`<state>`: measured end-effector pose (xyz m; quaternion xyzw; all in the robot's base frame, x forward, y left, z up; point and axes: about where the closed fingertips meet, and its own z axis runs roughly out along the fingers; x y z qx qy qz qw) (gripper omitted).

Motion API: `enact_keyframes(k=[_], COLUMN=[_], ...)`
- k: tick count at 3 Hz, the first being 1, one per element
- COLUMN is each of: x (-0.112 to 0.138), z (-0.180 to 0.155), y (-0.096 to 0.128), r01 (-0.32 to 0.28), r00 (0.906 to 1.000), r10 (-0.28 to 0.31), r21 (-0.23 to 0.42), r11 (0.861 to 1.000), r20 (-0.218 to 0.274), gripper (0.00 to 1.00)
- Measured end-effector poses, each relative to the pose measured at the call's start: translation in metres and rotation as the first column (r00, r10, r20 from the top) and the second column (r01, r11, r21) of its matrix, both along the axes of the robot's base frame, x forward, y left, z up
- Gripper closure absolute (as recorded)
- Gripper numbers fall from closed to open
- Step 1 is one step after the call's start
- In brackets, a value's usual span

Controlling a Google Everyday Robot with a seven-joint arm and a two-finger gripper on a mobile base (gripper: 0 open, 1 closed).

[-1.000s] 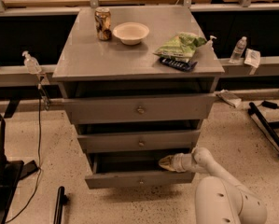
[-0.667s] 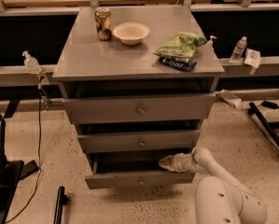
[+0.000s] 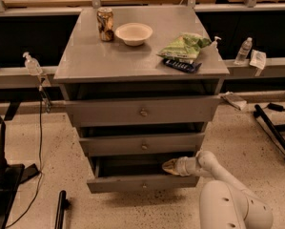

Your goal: Open bottom drawer

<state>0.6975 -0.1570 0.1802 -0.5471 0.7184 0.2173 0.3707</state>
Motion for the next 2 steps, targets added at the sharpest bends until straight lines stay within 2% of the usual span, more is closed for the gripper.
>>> enact_keyframes(k=[2], x=[0.0], z=[0.0001], y=[0.0], r01=[0.0], r00=[1.0], r10=[0.0], r21=[0.0], r11=[1.0], r20=[0.0], gripper=[1.0])
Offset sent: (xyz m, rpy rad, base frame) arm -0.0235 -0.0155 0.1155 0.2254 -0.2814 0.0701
